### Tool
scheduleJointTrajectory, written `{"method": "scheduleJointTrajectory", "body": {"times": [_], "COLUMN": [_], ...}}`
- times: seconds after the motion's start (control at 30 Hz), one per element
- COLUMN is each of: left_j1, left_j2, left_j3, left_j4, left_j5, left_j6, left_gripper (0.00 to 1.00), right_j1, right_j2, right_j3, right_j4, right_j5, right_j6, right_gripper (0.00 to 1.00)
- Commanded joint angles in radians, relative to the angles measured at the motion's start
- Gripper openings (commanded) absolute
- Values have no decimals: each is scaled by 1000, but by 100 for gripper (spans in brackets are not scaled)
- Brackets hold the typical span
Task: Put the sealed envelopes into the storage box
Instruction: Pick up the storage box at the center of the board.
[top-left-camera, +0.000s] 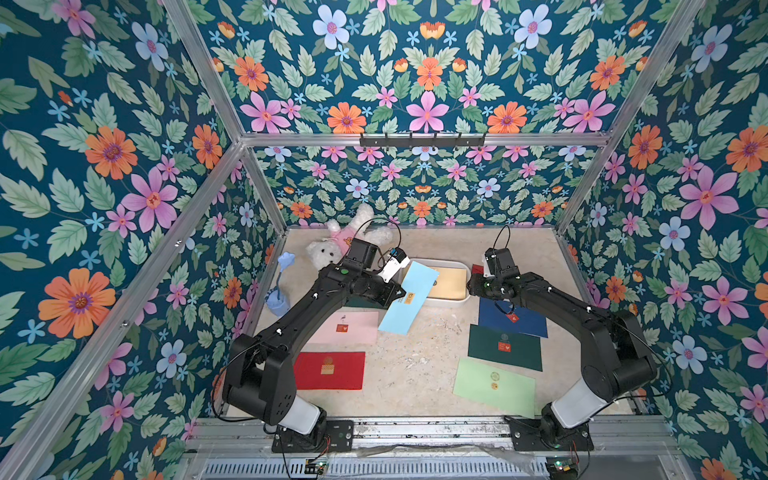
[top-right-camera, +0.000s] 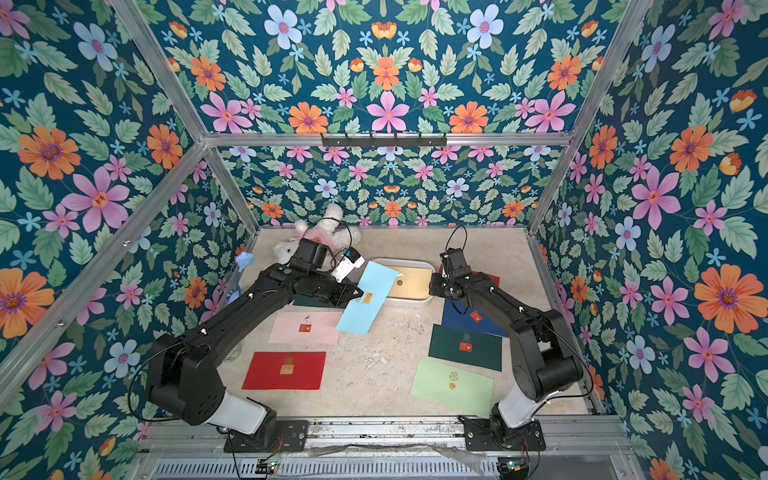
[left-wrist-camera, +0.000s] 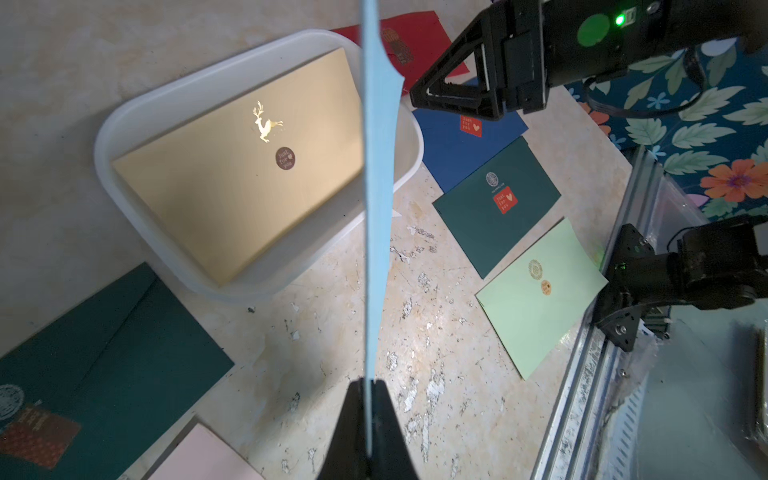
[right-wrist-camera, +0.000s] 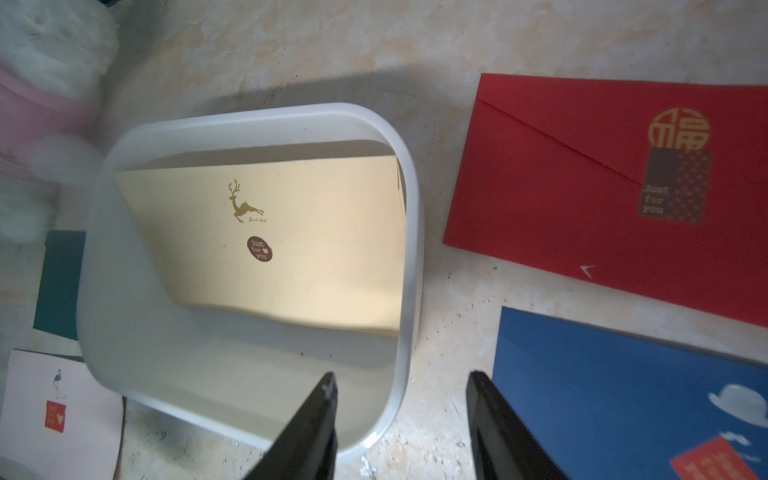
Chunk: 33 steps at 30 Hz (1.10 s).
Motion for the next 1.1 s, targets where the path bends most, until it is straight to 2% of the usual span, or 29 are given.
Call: {"method": "scheduleJointTrajectory", "body": {"times": [0.0,0.13,0.27,0.53,0.73,0.93,1.07], "left_j1": [0,0,0,0,0,-1,-3], "left_j2": [-19,-40,-46,-33,-15,7,20], "left_j3": [18,38,64,95,132,183,218], "left_j4": [-9,-19,-35,-56,-94,-136,-174], "left_j5": [-60,-89,-110,-100,-76,73,119], "left_j6": [-47,-70,-77,-77,-81,-79,-52], "left_gripper": [0,0,0,0,0,0,0], "right_j1": [1,-1,-1,-2,-1,15,57], "right_j2": [68,140,169,153,100,18,-31], "right_j3": [41,90,111,118,112,84,66], "right_j4": [-19,-46,-59,-73,-112,-154,-198], "right_j5": [15,9,26,34,33,-40,-45], "right_j6": [13,-5,-12,-52,-118,-224,-288], "right_gripper": [51,47,32,10,3,0,0]}}
